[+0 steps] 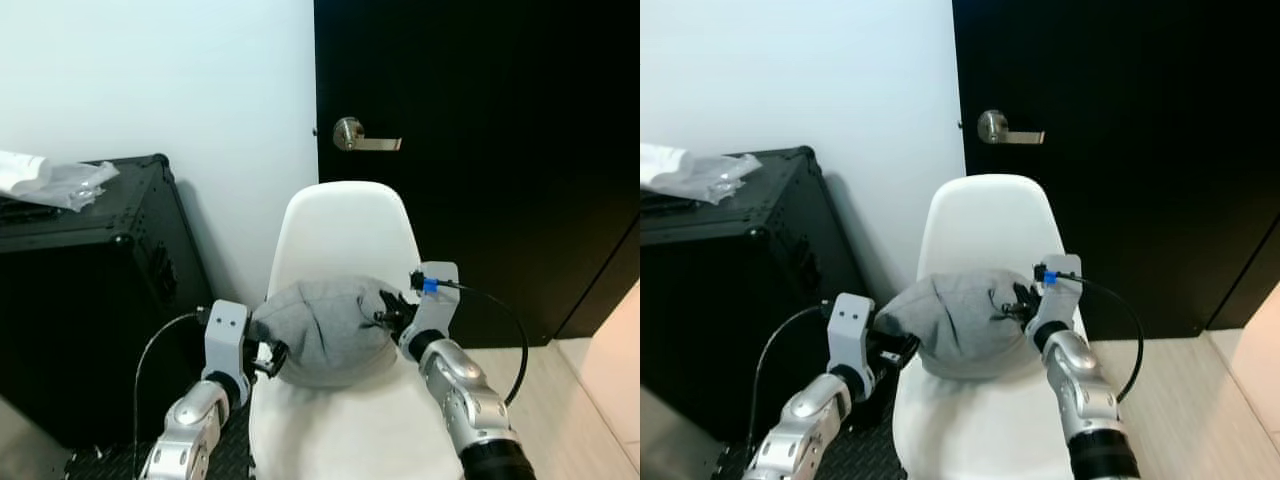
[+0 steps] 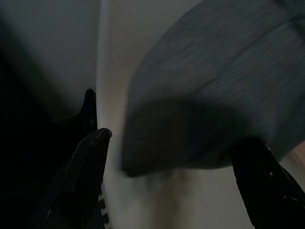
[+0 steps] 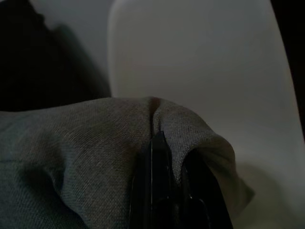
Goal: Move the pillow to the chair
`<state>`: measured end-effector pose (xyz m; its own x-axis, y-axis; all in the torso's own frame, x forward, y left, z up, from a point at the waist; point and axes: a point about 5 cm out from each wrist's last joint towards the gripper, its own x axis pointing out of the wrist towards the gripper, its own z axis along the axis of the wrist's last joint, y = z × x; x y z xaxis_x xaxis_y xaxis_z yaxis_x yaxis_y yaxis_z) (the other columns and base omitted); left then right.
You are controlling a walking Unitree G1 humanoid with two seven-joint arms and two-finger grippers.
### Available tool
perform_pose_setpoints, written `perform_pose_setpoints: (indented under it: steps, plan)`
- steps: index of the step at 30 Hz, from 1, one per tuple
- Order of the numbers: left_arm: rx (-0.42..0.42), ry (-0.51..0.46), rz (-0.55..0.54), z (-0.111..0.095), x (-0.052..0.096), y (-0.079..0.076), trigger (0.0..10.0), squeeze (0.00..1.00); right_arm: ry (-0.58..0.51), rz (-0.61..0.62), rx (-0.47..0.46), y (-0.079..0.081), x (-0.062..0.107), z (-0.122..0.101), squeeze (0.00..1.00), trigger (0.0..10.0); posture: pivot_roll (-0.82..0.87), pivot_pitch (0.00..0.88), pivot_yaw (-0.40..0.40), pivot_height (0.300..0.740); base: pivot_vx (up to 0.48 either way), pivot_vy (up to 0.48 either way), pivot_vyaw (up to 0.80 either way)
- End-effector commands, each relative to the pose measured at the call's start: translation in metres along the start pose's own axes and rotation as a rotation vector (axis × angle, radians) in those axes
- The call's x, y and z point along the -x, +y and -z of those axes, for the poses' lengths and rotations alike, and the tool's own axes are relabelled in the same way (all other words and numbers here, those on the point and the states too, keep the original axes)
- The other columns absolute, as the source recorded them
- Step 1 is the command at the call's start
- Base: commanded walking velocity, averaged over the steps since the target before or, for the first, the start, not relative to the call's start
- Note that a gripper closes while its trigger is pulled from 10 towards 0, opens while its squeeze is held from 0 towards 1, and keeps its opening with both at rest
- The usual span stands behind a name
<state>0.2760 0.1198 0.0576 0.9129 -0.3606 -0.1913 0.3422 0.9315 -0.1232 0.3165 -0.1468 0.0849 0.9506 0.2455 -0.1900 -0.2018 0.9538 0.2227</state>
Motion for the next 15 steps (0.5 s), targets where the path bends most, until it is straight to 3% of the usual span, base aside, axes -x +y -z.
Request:
perform_pose_setpoints:
  steps: [1, 5, 15]
  plan:
    - [-0.013, -0.040, -0.003, -0.0097, -0.0013, -0.0006, 10.0, 0.00, 0.007, -0.073, 0.017, 0.0151, -0.0037, 0.0009, 0.00, 10.0, 0.03, 0.008, 0.048, 0.740, 0.000, 0.000, -0.76]
    - [-0.019, -0.036, -0.011, -0.0091, -0.0006, 0.0013, 10.0, 0.00, 0.003, -0.066, 0.016, 0.0147, -0.0034, 0.0007, 0.00, 10.0, 0.03, 0.010, 0.048, 0.740, 0.000, 0.000, -0.74]
    - [-0.033, -0.042, -0.027, -0.0112, -0.0012, 0.0044, 10.0, 0.00, 0.005, -0.058, 0.025, 0.0140, -0.0034, 0.0022, 0.00, 10.0, 0.03, 0.011, 0.049, 0.740, 0.000, 0.000, 0.00]
